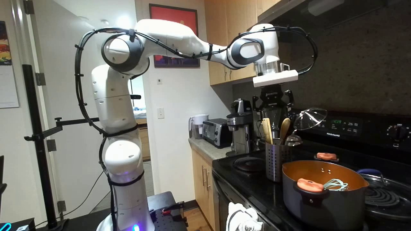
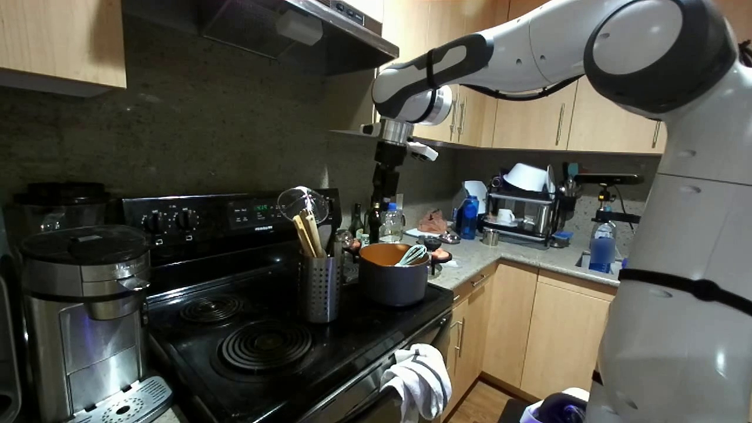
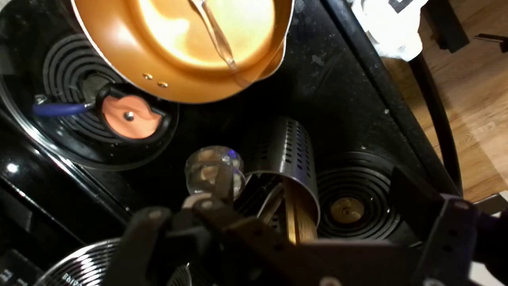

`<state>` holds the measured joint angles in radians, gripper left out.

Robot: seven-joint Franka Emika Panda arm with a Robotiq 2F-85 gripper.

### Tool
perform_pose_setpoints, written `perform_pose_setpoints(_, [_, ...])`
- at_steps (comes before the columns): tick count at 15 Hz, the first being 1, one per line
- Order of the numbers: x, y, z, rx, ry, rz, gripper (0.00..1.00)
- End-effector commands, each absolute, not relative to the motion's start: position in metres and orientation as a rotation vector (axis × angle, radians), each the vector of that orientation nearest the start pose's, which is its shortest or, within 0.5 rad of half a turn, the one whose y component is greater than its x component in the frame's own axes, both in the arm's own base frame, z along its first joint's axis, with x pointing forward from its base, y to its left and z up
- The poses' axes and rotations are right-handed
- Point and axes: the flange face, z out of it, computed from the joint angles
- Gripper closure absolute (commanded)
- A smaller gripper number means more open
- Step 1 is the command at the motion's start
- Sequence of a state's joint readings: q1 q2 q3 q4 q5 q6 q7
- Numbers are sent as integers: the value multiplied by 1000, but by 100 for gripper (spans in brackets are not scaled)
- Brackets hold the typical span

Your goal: Put the spatula in the pot

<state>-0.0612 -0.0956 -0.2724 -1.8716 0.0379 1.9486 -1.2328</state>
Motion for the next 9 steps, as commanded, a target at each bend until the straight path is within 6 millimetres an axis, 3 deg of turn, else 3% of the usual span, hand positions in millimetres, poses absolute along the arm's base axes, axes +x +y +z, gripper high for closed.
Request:
perform_pose_setpoints(1, [550,-168,572,-2884,-1532,-265,0])
perform_pose_setpoints(2, [553,-162,572,-2882,-1553,-245,0])
perform_pose_setpoints(3, [541,-163,568,-2886,-1475,-255,0])
perform_pose_setpoints(6, [546,-160,564,-2880,-1484,-245,0])
perform_pose_setpoints(9, [541,-172,561,-2881,-1451,-282,0])
